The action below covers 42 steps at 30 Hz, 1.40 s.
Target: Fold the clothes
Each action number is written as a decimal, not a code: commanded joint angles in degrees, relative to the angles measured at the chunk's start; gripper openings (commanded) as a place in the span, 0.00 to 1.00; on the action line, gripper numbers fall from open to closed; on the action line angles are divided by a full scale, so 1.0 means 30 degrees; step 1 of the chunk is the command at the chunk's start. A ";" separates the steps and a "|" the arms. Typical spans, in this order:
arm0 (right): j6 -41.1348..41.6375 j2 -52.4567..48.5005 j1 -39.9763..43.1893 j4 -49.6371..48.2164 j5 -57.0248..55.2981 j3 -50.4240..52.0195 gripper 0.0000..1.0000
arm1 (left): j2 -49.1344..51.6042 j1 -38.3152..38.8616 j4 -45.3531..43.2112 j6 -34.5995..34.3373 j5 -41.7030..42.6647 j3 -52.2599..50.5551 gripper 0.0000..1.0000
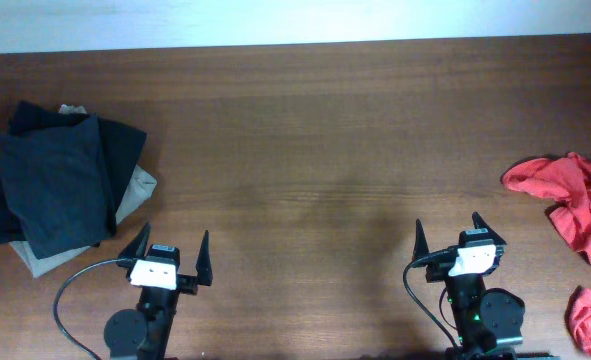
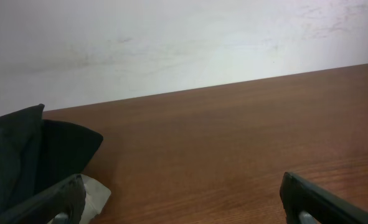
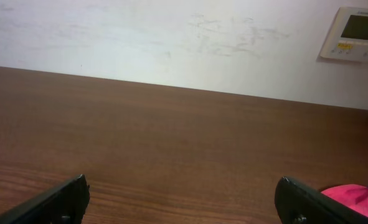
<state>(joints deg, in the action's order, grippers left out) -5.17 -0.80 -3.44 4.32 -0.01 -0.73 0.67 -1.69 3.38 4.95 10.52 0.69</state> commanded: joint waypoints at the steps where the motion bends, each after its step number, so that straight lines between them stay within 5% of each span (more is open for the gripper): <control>1: -0.0131 0.0146 -0.0102 0.0073 -0.0168 0.0138 0.99 | -0.0109 -0.0117 0.0073 0.0313 0.0357 -0.0051 0.99; 20: -0.0124 0.0146 -0.0102 0.0066 -0.0138 0.0138 0.99 | -0.0109 -0.0109 0.0058 0.0306 0.0379 -0.0044 0.99; 23: 0.3242 0.0146 -0.0102 -0.0102 0.0590 0.0117 0.99 | -0.0109 -0.0117 -0.0095 0.0262 0.0313 -0.0044 0.99; 27: 0.4612 0.0146 -0.0102 0.0073 0.0634 -0.0583 0.99 | -0.0109 -0.0117 -0.0095 -0.3191 0.1399 0.0080 0.99; 31: 0.4612 -0.0423 -0.0102 0.2951 0.0284 -0.3067 0.99 | -0.0087 -0.0117 0.1472 -0.3796 0.2331 0.1209 0.99; 36: 0.4583 -0.4677 -0.0095 0.6754 0.0262 -0.8007 0.99 | 0.2208 -0.0117 0.4626 -0.3781 0.2710 0.4998 1.00; 42: 0.3293 -1.4309 -0.0080 1.0098 -0.0204 -1.4120 0.99 | 0.9974 -0.0117 0.8801 -0.1719 0.1348 1.0185 0.99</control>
<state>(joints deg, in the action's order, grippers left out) 7.62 -33.23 -3.42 33.41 0.58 -36.23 21.39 -1.69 26.92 -4.32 16.73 25.19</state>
